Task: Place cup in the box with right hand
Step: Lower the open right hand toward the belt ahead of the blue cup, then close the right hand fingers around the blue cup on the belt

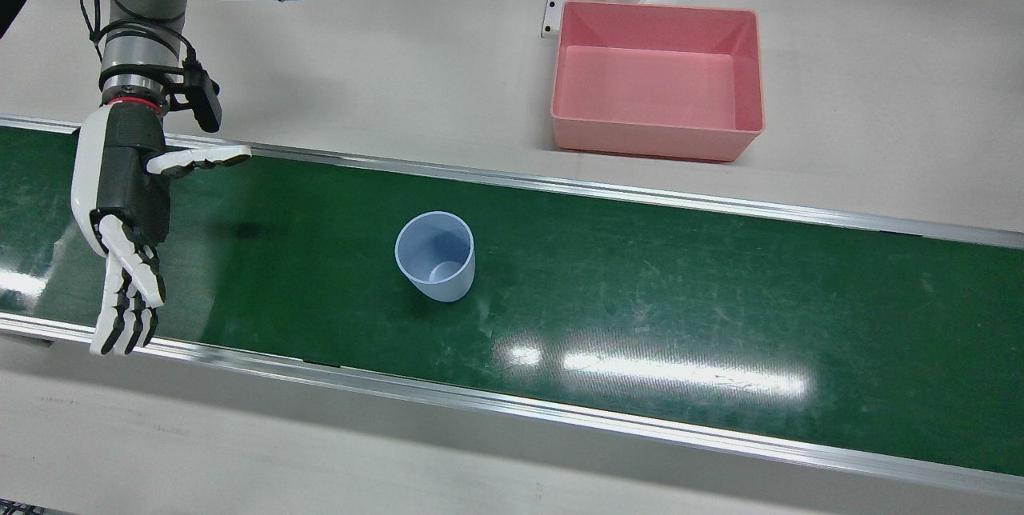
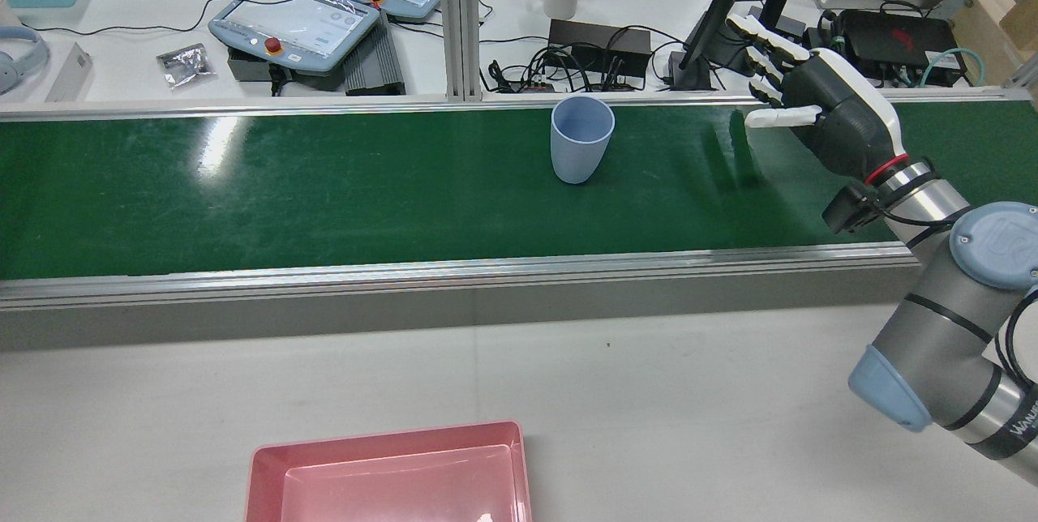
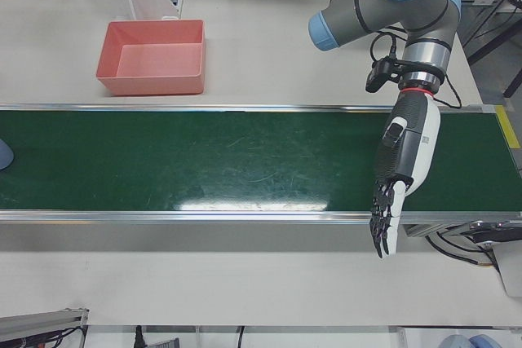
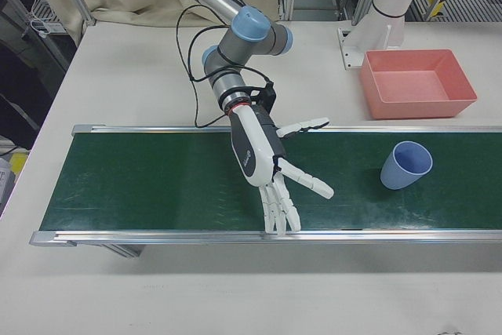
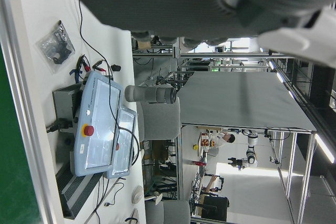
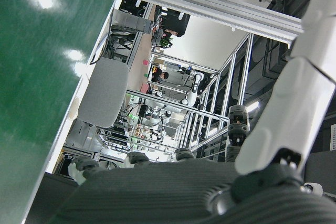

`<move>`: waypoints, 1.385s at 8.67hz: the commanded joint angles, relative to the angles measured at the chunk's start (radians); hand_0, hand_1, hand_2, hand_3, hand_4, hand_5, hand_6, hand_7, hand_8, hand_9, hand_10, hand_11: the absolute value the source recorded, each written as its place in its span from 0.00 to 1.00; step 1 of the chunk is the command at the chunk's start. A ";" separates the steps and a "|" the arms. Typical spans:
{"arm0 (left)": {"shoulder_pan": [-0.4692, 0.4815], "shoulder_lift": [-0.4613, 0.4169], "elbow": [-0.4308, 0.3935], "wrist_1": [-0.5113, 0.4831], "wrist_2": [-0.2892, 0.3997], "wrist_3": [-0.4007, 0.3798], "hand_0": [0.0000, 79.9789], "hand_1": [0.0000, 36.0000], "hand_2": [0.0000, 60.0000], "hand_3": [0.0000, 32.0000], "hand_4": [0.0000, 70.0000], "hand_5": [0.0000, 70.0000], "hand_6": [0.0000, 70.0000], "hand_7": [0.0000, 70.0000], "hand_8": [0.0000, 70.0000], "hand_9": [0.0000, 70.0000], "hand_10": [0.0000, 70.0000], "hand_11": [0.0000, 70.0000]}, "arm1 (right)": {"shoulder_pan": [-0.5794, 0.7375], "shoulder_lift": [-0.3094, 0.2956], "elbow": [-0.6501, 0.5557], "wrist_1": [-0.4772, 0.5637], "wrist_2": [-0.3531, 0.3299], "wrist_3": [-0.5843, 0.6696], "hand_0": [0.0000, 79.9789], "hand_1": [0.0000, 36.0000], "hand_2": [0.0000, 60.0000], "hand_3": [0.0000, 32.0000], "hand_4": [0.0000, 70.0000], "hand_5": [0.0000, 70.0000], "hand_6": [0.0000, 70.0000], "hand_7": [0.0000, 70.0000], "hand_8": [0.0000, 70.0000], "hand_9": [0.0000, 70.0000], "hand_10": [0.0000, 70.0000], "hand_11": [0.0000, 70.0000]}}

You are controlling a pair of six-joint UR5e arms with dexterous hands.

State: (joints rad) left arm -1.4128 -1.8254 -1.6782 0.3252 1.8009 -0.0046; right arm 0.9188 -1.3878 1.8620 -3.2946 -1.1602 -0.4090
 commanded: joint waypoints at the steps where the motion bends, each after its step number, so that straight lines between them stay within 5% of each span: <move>1: 0.000 0.000 0.000 0.000 0.000 0.000 0.00 0.00 0.00 0.00 0.00 0.00 0.00 0.00 0.00 0.00 0.00 0.00 | -0.011 0.003 -0.003 0.012 0.002 0.001 0.59 0.37 0.09 1.00 0.00 0.05 0.00 0.04 0.00 0.01 0.00 0.00; 2: 0.001 0.000 0.000 0.000 0.000 0.000 0.00 0.00 0.00 0.00 0.00 0.00 0.00 0.00 0.00 0.00 0.00 0.00 | -0.012 0.003 -0.003 0.012 0.010 0.001 0.57 0.32 0.12 0.99 0.01 0.04 0.00 0.06 0.00 0.02 0.00 0.00; 3: 0.000 0.000 0.000 0.000 0.000 0.002 0.00 0.00 0.00 0.00 0.00 0.00 0.00 0.00 0.00 0.00 0.00 0.00 | -0.023 0.003 0.000 0.012 0.034 0.003 0.57 0.31 0.10 0.00 0.03 0.04 0.05 0.20 0.00 0.05 0.00 0.00; 7: 0.000 0.000 0.000 0.000 0.000 0.000 0.00 0.00 0.00 0.00 0.00 0.00 0.00 0.00 0.00 0.00 0.00 0.00 | -0.076 0.009 -0.004 0.012 0.057 -0.001 0.57 0.32 0.07 0.00 0.00 0.05 0.08 0.35 0.00 0.06 0.00 0.00; 12: 0.000 0.000 0.000 0.000 -0.002 0.000 0.00 0.00 0.00 0.00 0.00 0.00 0.00 0.00 0.00 0.00 0.00 0.00 | -0.109 0.007 -0.001 0.006 0.099 0.003 0.56 0.33 0.09 0.00 0.00 0.05 0.07 0.32 0.00 0.06 0.00 0.00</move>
State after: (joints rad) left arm -1.4128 -1.8254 -1.6782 0.3252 1.8009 -0.0040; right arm 0.8168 -1.3805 1.8566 -3.2892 -1.0721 -0.4086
